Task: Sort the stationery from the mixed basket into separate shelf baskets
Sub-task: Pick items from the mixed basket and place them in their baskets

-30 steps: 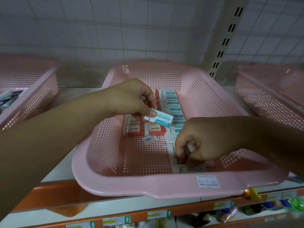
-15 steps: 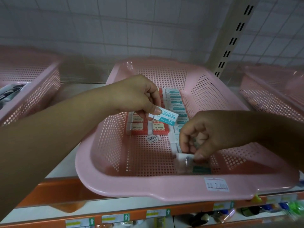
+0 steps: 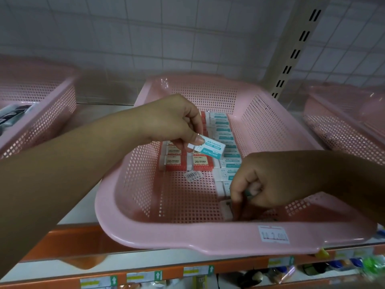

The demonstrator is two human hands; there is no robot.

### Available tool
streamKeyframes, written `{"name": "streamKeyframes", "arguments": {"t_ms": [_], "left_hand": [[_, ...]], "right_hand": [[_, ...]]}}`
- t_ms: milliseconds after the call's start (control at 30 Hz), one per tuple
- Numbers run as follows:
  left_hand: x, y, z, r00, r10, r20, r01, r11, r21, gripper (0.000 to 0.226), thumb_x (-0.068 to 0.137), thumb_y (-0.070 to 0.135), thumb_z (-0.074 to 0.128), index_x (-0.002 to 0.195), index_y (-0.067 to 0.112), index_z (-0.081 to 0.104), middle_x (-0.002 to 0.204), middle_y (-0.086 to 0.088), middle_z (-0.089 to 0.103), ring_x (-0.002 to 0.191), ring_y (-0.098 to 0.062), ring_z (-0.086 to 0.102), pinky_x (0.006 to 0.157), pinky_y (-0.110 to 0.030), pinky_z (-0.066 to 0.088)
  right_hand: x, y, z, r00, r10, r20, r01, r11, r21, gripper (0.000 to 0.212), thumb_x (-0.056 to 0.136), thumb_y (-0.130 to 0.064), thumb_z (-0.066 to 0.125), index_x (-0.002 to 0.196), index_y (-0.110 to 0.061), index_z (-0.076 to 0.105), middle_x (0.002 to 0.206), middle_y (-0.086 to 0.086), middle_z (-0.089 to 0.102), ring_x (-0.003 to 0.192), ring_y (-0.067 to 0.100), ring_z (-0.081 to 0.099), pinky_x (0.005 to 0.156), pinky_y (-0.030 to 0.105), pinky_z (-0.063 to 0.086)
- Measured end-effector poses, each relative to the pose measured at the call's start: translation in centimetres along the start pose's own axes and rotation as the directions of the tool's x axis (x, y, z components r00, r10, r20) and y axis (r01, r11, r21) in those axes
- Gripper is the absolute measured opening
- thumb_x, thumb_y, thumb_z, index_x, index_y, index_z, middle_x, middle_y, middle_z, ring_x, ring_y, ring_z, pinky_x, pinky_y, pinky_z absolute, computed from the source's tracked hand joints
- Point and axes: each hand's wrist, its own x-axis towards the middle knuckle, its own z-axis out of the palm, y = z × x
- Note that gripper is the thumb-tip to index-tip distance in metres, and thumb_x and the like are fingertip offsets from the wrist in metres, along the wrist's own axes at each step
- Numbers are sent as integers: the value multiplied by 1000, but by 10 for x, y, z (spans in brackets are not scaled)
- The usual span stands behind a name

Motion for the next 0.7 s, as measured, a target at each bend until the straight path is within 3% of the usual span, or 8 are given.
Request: {"name": "streamKeyframes", "arguments": {"t_ms": [100,200,300,400,700], "left_hand": [[0,0,0,1000,2,-1,-2,1000,-11,10,76,-3,69,76,5,62,59,1,68,52,-5,64,52,-15,53],[-1,0,0,1000,3,-1,-3,1000,-6,10,76,-2,69,75,6,62,61,0,69,53,-6,64,53,-17,54],[0,0,0,1000,2,1,-2,1000,-4,10,76,-3,68,75,5,62,67,-5,68,54,-7,64,53,-16,54],[0,-1,0,1000,5,1,-5,1000,2,11,76,-3,69,75,5,63,68,-6,68,54,-7,63,53,-17,54],[2,-2,0,1000,-1,0,1,1000,31,9,76,-3,69,80,1,63,76,-13,69,56,-9,63,55,-19,54]], "right_hand": [[-5,-2,-5,998,-7,69,1,996,94,28,84,1,63,80,-28,61,43,-27,52,42,-5,49,50,5,36],[-8,0,-9,992,9,130,-26,992,127,31,84,6,60,82,-24,57,44,-29,53,43,-10,51,48,3,37],[-5,1,-6,994,18,111,-23,999,47,31,84,6,59,81,-24,54,46,-28,53,48,-12,51,51,3,37],[0,1,0,998,18,62,-16,999,-30,24,83,-5,67,87,-26,55,66,-12,58,51,-9,51,55,5,39],[8,10,3,998,30,-55,-43,969,-243,39,76,-13,73,73,-31,39,57,-9,47,56,-6,46,56,8,35]]}}
